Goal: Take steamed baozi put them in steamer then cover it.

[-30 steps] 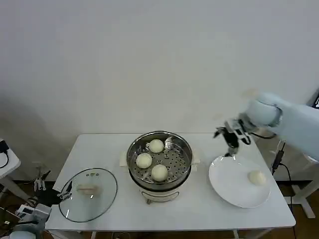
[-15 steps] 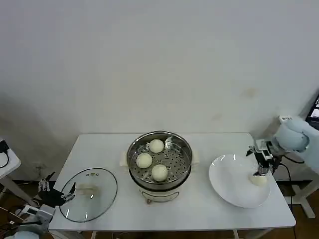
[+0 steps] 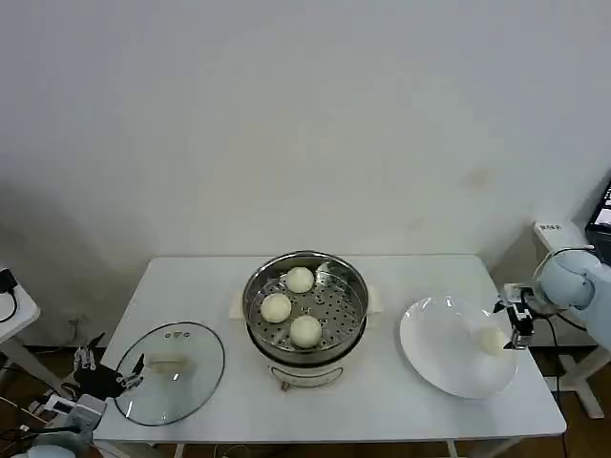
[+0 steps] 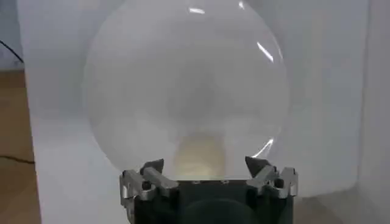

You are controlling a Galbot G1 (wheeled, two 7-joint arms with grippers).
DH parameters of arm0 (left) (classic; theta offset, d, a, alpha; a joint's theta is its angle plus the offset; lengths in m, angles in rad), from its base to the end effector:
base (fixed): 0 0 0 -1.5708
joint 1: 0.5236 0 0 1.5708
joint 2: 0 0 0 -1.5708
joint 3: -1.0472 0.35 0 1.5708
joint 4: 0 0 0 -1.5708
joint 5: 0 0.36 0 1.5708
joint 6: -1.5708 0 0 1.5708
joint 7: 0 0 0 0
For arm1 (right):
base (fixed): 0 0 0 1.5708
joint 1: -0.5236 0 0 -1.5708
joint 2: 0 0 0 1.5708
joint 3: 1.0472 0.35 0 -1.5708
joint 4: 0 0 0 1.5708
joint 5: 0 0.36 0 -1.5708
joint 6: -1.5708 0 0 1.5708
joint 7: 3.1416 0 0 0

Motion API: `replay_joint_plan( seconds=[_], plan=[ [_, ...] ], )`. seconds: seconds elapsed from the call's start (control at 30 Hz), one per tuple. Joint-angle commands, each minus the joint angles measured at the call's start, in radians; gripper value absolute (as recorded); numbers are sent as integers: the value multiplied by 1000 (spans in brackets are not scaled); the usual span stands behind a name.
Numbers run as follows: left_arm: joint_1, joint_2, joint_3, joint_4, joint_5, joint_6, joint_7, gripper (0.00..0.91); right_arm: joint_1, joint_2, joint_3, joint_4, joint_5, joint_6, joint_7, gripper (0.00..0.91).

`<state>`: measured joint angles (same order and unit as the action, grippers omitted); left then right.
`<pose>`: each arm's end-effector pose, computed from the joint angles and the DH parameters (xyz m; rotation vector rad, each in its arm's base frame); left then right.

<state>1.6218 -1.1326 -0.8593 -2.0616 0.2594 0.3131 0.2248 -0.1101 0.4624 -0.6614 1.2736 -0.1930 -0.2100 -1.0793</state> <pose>0.1870 0.1712 -0.2627 -0.0313 -2.5598 -1.0122 0.4704 -0.2653 -0.1849 1.0068 -1.3693 1.3523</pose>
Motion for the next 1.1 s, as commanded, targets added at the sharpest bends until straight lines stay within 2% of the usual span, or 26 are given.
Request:
replay_joint_plan(
  seconds=[0.03,0.53,0.97,1.1],
  plan=[
    [-2,0,0,6,0,-1,0,907,-67,62,67,-118,-56,4,0,907],
    [-2,0,-9,16,-2,-1,1,907,-84,164,87,-217,-83,14,11,907],
    [-2,-5,-9,12,-1,-1,2,907,-86,160,82,-205,-86,-5,5,776],
    [-1,-5,-11,10,-2,-1,2,907,-87,151,82,-189,-84,-10,1,665]
  ],
)
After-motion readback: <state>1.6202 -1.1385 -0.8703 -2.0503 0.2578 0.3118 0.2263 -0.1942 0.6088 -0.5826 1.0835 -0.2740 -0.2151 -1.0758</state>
